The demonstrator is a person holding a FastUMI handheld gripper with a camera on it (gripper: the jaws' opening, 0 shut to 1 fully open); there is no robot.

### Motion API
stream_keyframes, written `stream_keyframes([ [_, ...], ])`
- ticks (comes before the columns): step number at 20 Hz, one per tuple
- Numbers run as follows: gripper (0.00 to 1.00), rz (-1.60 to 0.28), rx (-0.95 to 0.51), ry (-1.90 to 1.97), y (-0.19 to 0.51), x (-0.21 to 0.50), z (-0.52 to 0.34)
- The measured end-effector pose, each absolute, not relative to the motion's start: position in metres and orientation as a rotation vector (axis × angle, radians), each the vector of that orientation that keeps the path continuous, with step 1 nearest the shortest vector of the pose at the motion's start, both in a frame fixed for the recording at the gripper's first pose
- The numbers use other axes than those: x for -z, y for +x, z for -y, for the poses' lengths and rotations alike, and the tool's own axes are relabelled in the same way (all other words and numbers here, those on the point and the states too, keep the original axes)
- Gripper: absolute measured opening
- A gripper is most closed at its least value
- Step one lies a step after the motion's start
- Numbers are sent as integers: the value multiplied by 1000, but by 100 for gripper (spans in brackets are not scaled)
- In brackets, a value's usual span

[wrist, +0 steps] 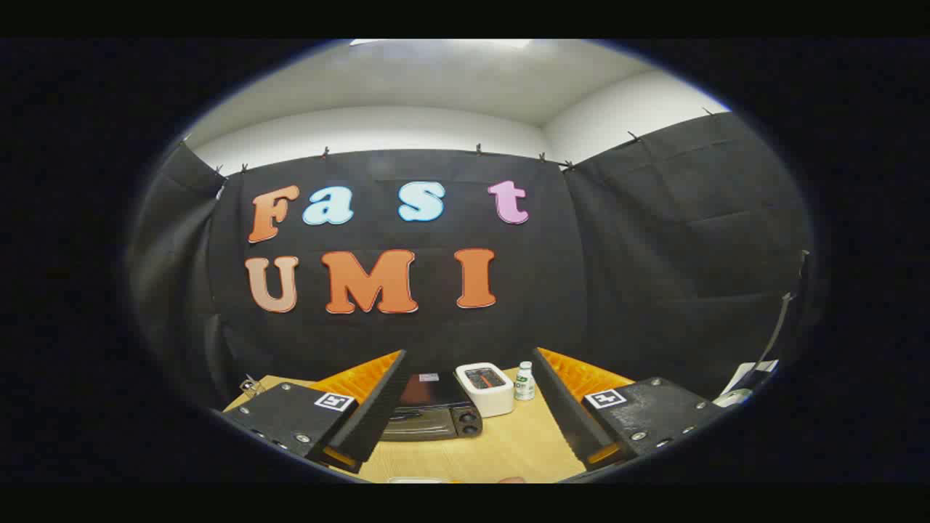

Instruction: Open the toaster oven, put the food inside, and close the toaster oven door.

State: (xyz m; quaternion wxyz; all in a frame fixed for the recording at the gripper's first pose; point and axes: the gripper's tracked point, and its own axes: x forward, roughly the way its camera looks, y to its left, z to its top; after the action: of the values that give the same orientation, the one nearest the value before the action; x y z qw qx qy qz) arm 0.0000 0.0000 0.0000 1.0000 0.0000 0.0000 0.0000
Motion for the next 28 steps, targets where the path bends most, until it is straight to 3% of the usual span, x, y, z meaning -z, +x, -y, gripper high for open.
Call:
stream_keyframes([
  [11, 99, 93, -212, -127, 67, -18, -13],
  [14, 99, 30, -286, -49, 81, 9, -14],
  [18, 99, -29, -251, -3, 99, 53, -23],
  [28, 99, -229, -301, -13, 129, 162, -139],
])
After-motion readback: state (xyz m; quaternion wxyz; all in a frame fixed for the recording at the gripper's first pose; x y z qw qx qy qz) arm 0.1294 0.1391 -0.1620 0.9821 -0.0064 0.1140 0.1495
